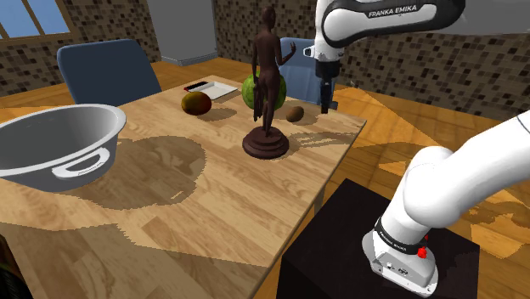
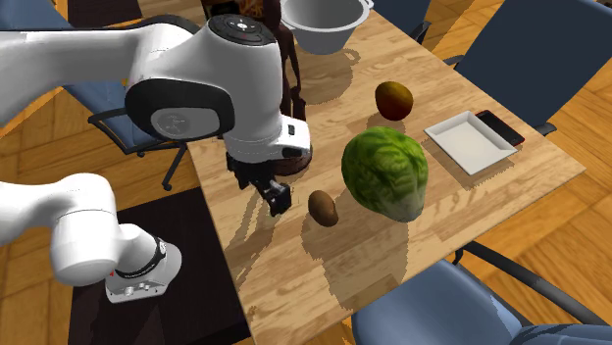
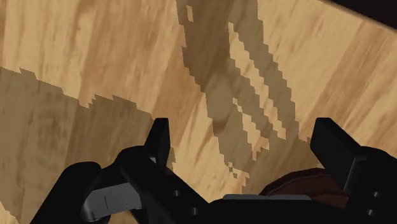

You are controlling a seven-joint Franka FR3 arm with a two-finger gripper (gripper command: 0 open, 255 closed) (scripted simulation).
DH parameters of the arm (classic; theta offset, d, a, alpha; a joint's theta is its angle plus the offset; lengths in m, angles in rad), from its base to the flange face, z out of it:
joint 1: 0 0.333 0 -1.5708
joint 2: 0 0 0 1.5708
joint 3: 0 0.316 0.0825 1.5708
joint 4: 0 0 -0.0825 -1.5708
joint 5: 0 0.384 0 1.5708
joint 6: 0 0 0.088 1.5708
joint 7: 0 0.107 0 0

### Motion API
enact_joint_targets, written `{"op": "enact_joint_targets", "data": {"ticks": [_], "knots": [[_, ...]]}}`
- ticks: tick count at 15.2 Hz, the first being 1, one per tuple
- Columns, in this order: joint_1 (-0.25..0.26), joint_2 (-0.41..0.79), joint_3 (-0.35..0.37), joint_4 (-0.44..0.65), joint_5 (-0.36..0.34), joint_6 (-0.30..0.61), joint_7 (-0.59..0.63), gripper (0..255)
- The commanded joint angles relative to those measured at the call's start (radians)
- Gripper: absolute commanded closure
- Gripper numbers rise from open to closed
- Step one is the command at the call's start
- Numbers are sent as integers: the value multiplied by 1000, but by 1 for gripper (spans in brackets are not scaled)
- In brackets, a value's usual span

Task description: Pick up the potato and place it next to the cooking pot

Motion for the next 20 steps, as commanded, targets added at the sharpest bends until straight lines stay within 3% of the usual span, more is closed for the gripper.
{"op": "enact_joint_targets", "data": {"ticks": [1, 6, 11, 20], "knots": [[28, 68, -42, 44, -12, 33, -146, 0], [94, 254, -121, 157, 6, 123, -479, 0], [137, 425, -154, 274, 60, 185, -775, 0], [135, 441, -165, 188, 61, 286, -777, 0]]}}
